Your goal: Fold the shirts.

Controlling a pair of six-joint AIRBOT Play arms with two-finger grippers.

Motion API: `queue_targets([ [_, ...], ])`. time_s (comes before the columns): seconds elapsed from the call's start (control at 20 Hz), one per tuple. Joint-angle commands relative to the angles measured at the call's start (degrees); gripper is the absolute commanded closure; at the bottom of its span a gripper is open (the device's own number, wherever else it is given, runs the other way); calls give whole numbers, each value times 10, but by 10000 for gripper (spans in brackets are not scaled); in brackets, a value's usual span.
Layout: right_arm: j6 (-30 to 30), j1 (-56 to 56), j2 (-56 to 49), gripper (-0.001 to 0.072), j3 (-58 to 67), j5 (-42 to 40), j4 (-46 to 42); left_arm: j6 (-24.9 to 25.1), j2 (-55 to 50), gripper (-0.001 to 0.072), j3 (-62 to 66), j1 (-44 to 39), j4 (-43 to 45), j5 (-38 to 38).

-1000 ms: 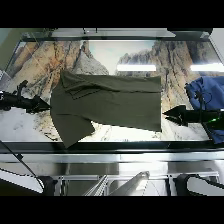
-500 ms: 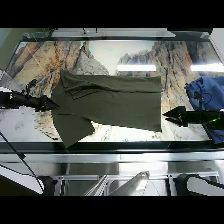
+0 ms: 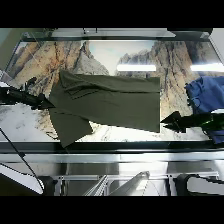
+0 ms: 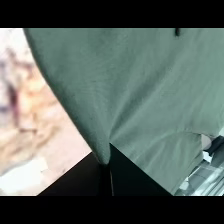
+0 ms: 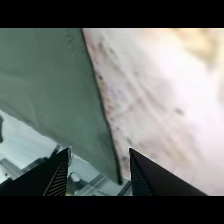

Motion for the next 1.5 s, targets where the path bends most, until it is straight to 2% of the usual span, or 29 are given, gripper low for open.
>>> queue_targets([
  [0.0, 10, 52, -23, 282, 0, -37, 23, -6, 0, 682, 5, 0, -1, -11],
  [0.15, -1, 98, -23, 281, 0, -53, 75, -9, 0, 683, 5, 0, 0, -14],
  [0.4, -5, 92, -23, 295, 0, -43, 76, -9, 0, 682, 5, 0, 0, -15],
  [0.55, -6, 92, -23, 644, 0, -21, 76, -10, 0, 682, 5, 0, -1, -20],
  [0.6, -6, 92, -21, 701, 0, -15, 76, -10, 0, 683, 5, 0, -7, -29],
  [0.75, -24, 92, 10, 703, 15, 18, 116, 1, 32, 691, 5, 0, -68, -80],
  [0.9, -43, 82, 122, 703, 108, 97, 229, 19, 150, 691, 5, 2, -175, -124],
  [1.0, -42, 48, 221, 703, 213, 98, 312, 36, 267, 691, 5, 15, -325, -159],
  [1.1, -42, -14, 305, 702, 328, 70, 387, 36, 402, 690, 5, 39, -503, -157],
  [1.2, -40, -83, 378, 702, 419, 14, 421, 36, 540, 689, 5, 80, -639, -104],
  [1.25, -39, -116, 412, 702, 450, -12, 424, 35, 604, 689, 5, 112, -673, -62],
  [1.35, -40, -176, 478, 701, 483, -63, 423, 13, 725, 686, 5, 205, -691, 43],
  [1.45, -40, -204, 537, 702, 484, -109, 394, -21, 794, 685, 5, 287, -694, 105],
])
